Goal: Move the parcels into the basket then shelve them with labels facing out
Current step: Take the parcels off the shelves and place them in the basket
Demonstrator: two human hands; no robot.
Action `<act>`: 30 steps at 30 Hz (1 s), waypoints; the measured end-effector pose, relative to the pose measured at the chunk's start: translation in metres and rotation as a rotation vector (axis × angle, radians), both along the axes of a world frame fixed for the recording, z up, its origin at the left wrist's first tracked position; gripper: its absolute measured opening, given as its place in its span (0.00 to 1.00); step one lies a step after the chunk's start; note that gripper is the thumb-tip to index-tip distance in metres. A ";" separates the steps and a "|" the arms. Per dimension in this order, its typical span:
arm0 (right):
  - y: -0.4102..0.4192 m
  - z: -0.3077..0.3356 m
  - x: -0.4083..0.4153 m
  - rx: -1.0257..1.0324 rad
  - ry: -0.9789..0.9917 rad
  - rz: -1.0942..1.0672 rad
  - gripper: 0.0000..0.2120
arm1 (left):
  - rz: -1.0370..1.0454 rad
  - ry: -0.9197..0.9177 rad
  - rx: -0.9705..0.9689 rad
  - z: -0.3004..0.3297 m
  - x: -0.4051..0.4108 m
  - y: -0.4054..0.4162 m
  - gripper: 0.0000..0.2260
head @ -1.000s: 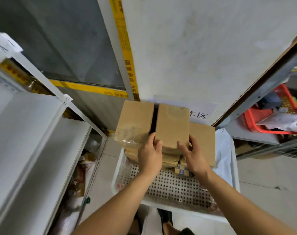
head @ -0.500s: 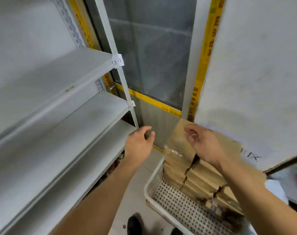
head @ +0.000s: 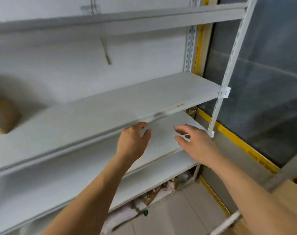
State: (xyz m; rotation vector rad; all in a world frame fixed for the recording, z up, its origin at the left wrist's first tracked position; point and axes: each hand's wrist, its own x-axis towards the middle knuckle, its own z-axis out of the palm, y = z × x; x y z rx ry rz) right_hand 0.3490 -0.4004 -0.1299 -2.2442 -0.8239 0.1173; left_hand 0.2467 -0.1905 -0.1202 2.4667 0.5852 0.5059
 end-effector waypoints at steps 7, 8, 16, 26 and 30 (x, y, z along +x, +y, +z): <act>0.153 0.022 -0.016 0.074 -0.046 0.179 0.19 | 0.157 -0.097 -0.005 0.016 -0.045 0.125 0.17; 0.171 0.024 -0.018 0.085 -0.052 0.196 0.19 | 0.184 -0.104 -0.005 0.017 -0.050 0.139 0.18; 0.314 0.038 -0.032 0.093 -0.036 0.450 0.19 | 0.441 -0.147 0.007 0.023 -0.090 0.230 0.19; 0.461 0.056 -0.074 0.092 0.000 0.788 0.21 | 0.837 -0.177 0.014 0.041 -0.171 0.323 0.21; 0.507 0.062 -0.108 0.073 0.027 0.887 0.23 | 0.938 -0.208 -0.028 0.048 -0.211 0.368 0.24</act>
